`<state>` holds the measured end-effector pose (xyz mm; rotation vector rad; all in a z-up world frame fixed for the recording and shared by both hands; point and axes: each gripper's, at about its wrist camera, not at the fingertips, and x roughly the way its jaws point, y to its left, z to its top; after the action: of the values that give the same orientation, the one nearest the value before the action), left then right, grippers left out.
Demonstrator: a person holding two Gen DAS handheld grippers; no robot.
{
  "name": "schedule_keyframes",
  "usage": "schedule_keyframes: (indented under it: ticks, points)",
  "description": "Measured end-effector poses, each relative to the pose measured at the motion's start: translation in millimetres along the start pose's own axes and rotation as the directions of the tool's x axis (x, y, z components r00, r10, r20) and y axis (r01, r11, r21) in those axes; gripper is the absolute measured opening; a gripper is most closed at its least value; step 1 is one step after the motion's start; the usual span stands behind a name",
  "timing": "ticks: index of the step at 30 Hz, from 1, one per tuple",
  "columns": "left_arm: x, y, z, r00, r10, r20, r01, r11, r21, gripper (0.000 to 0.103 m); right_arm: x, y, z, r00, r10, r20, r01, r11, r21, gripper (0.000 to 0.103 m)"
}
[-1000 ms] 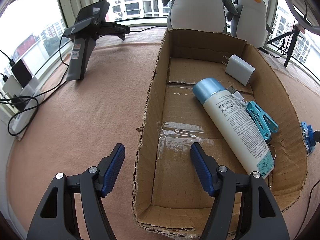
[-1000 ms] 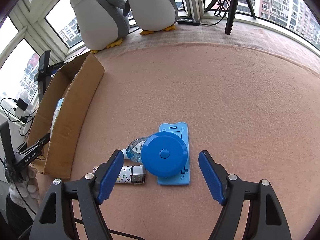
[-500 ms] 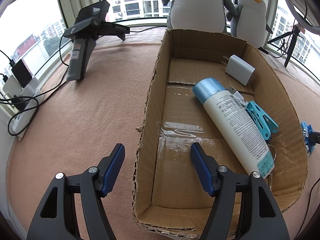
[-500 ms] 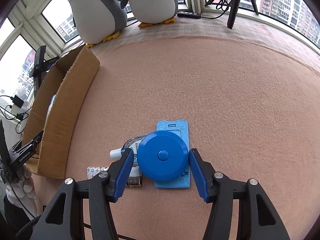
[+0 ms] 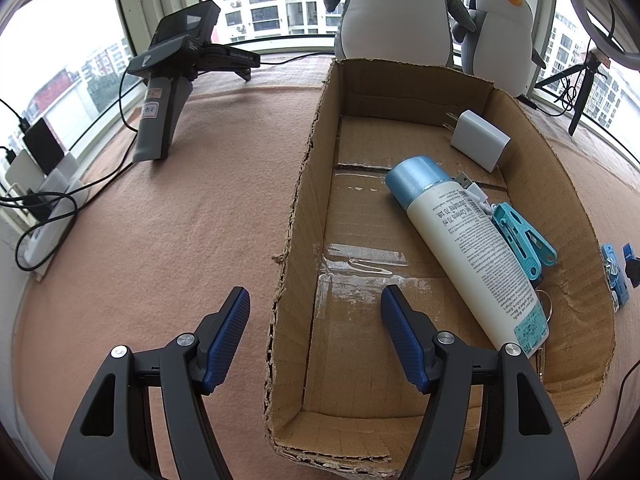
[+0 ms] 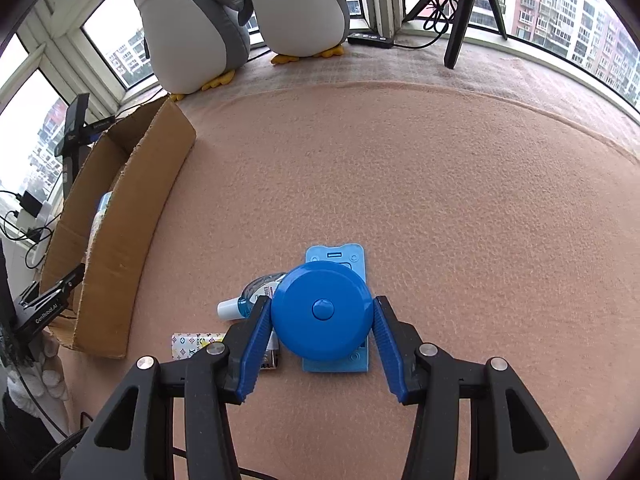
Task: Organize rigid objects
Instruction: 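Carry the blue tape measure into the cardboard box and open the right gripper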
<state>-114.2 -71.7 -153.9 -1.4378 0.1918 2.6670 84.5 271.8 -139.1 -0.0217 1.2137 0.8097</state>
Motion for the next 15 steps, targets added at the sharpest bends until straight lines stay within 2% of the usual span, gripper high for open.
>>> schedule_keyframes:
  ticks: [6,15]
  points:
    - [-1,0,0,1.000,0.000,0.001,0.000,1.000,0.003,0.069,-17,17,7,0.999,0.009,0.042,-0.008,1.000,-0.028,0.046]
    - [-1,0,0,1.000,-0.001,0.001,0.001,1.000,0.005,0.069,-37,65,24,0.993,0.064,0.096,-0.053,0.992,-0.115,0.046]
